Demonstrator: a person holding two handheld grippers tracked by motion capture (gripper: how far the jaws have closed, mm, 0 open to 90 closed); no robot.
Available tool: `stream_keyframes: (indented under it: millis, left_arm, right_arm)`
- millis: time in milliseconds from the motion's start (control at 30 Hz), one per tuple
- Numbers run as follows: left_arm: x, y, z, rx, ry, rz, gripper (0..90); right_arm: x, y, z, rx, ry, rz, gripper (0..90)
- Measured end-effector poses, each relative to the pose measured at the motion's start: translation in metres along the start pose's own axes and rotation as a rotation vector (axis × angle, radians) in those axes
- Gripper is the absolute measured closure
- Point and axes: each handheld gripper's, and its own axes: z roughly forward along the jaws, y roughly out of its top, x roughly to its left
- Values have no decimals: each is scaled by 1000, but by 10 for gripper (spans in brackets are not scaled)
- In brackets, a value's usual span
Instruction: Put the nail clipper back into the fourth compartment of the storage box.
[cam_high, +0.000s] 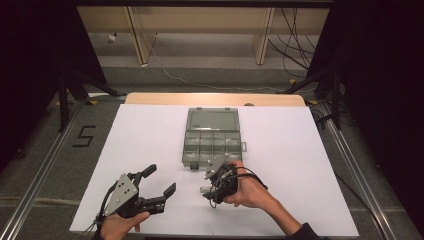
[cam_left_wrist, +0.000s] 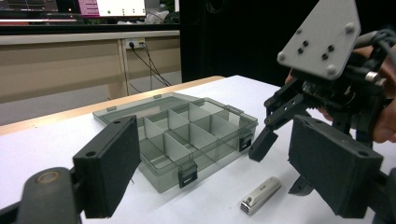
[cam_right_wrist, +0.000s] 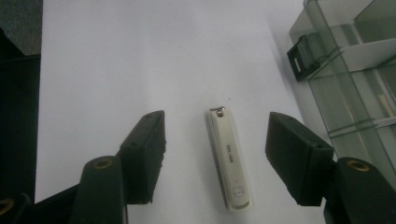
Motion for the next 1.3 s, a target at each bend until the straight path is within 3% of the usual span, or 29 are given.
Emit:
stream_keyframes:
  millis: [400,567,1300]
  left_arm:
    - [0,0,0,-1,-1,1,163]
    - [0,0,0,1,-2,7,163]
    - [0,0,0,3,-4,8,163]
  right_arm:
    - [-10,7,24,122,26,-16,525]
    - [-12,9,28,140,35,-7,570]
    - [-14,15,39,235,61,-43,747]
